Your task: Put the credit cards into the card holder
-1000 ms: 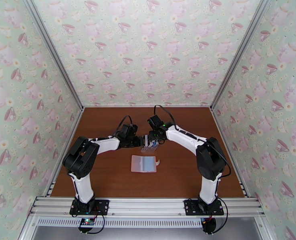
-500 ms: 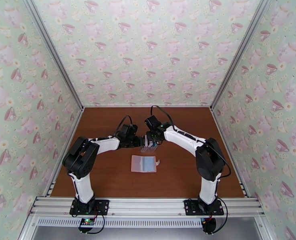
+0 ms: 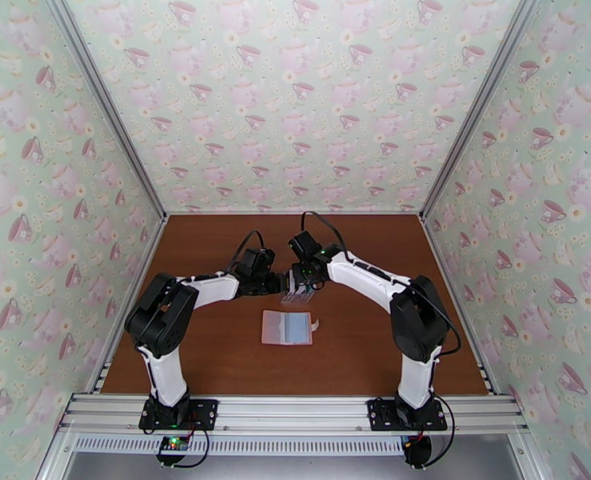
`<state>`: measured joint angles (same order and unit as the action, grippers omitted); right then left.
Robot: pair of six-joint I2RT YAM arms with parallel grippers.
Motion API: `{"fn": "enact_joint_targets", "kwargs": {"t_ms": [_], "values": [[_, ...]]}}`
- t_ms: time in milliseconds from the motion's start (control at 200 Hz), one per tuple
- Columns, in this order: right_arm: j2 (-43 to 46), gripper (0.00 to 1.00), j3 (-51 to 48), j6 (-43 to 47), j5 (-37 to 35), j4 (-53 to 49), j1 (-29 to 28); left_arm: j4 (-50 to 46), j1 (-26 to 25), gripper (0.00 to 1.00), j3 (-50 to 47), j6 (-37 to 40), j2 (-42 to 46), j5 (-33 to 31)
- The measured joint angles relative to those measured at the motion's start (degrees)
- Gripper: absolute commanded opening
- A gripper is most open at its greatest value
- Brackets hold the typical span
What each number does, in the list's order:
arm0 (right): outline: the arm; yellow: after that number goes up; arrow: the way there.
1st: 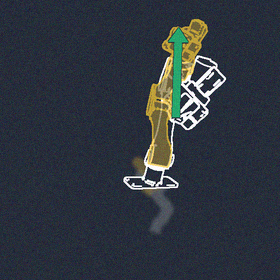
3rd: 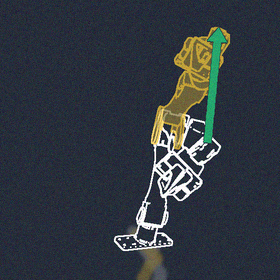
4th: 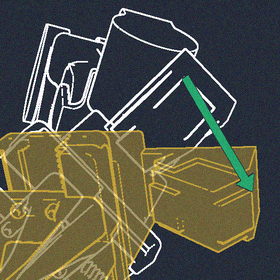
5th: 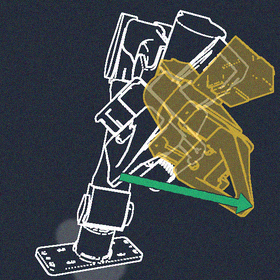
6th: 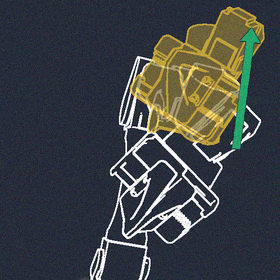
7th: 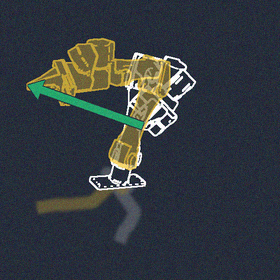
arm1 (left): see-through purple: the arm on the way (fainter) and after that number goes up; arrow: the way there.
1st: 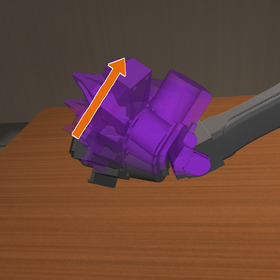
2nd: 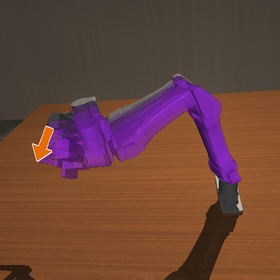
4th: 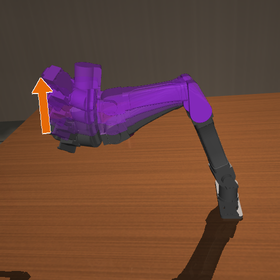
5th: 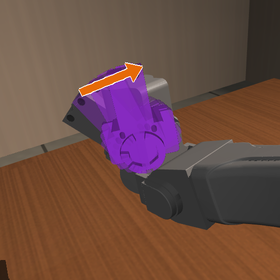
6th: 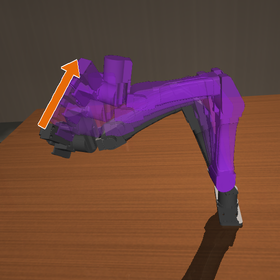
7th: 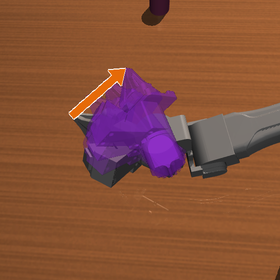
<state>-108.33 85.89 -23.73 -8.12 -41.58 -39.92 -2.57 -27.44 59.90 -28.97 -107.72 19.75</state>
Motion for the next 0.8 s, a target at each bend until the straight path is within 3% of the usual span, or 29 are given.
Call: {"fn": "enact_joint_targets", "kwargs": {"t_ms": [801], "values": [[0.0, 0.16, -1.9, -1.1, 0.8, 0.0, 0.0, 0.0, 0.0, 0.45, 0.0, -0.1, 0.0, 0.1]]}}
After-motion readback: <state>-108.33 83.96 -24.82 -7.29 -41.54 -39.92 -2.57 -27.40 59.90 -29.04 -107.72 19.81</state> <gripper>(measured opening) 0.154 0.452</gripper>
